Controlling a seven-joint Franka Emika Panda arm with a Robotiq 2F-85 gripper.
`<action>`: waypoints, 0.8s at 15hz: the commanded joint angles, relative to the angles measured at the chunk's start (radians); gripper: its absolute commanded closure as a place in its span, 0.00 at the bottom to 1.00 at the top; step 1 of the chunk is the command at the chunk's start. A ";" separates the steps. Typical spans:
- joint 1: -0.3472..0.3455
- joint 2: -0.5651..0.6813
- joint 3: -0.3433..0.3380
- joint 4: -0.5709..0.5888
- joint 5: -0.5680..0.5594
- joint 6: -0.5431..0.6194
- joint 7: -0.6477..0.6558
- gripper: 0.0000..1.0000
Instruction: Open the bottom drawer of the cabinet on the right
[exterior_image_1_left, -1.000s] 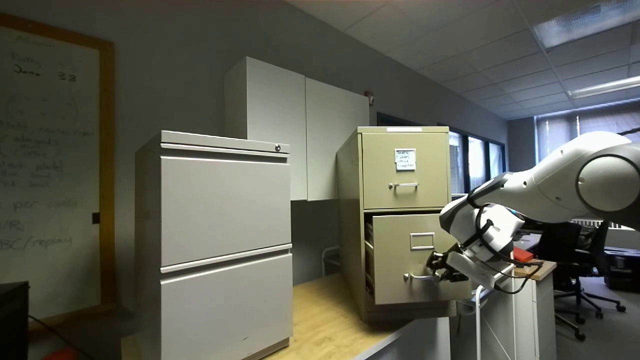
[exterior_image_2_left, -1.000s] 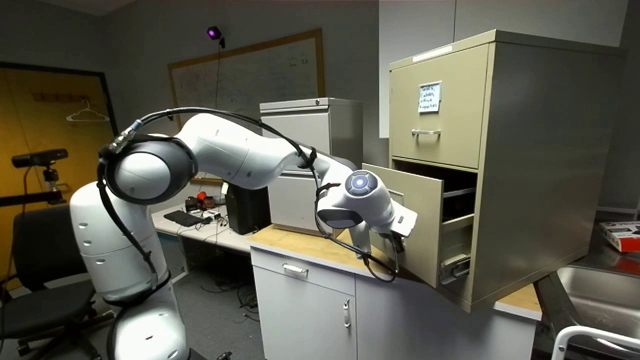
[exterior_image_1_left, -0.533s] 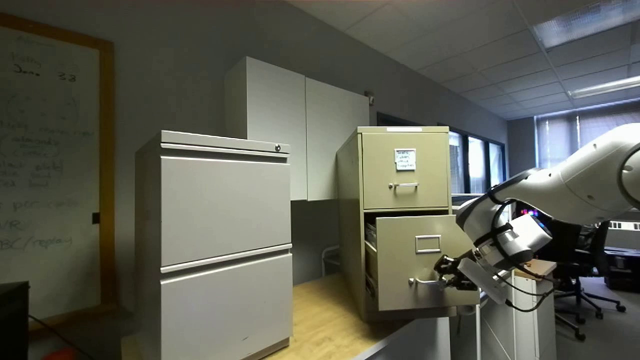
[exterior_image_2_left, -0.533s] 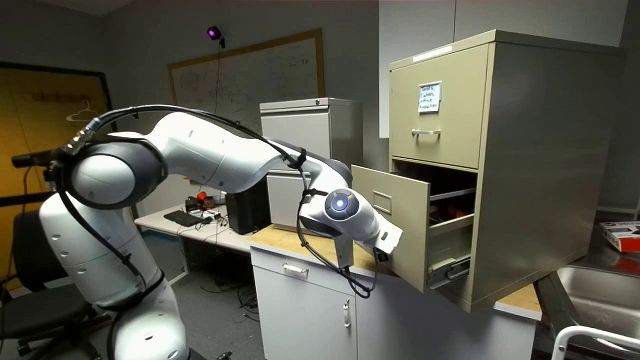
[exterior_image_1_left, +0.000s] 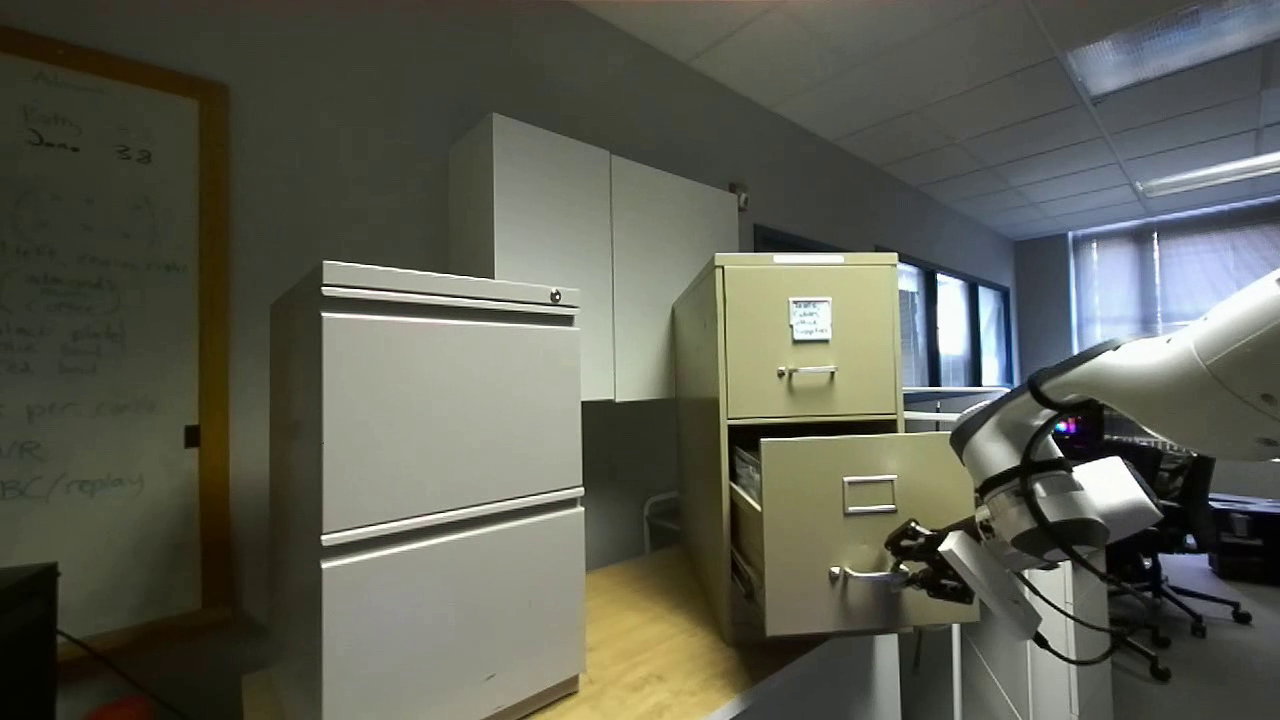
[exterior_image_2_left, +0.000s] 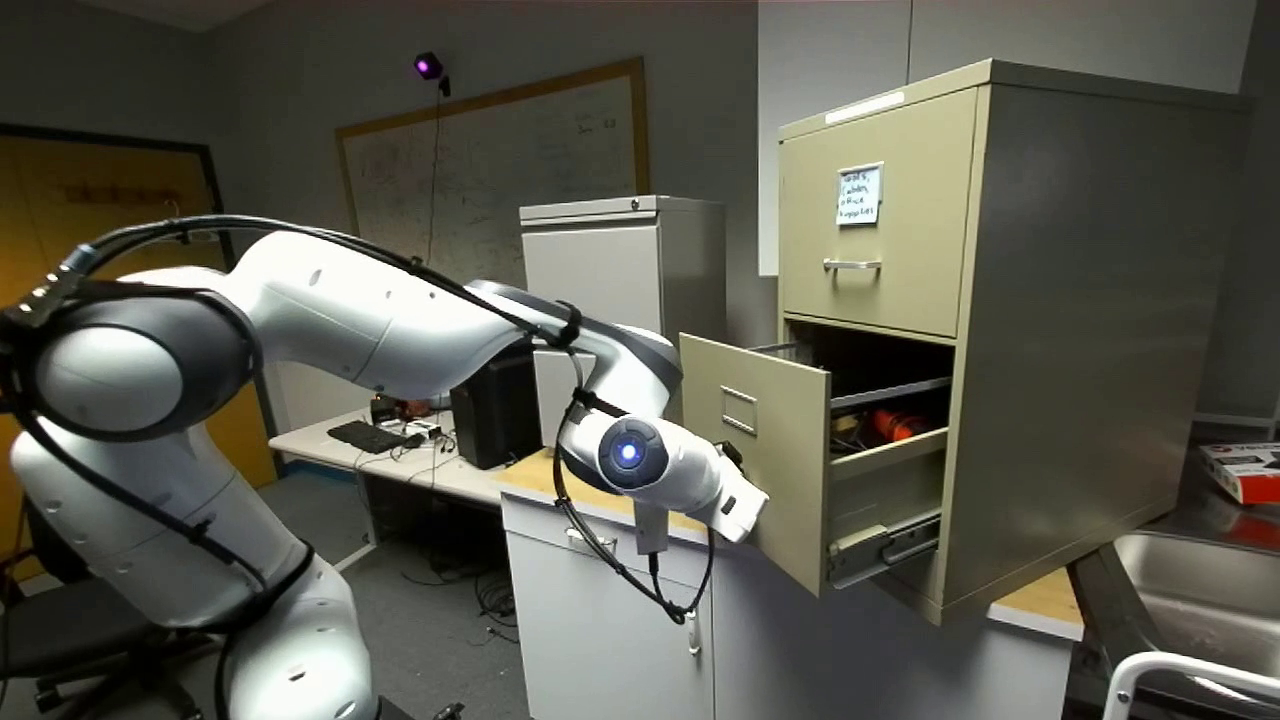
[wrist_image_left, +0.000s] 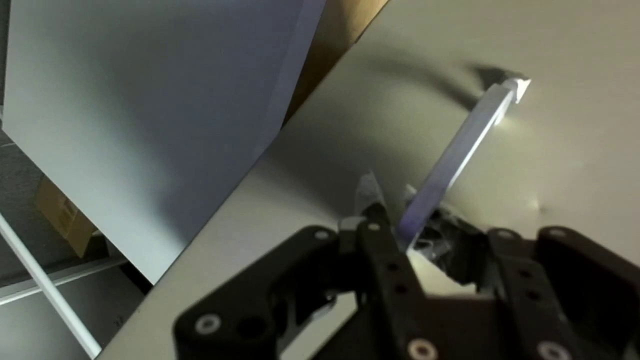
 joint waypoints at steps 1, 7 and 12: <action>0.043 -0.128 0.013 -0.181 0.073 -0.078 -0.069 0.95; 0.043 -0.275 -0.001 -0.323 0.162 -0.104 -0.078 0.95; 0.088 -0.200 -0.041 -0.263 0.252 -0.195 -0.092 0.95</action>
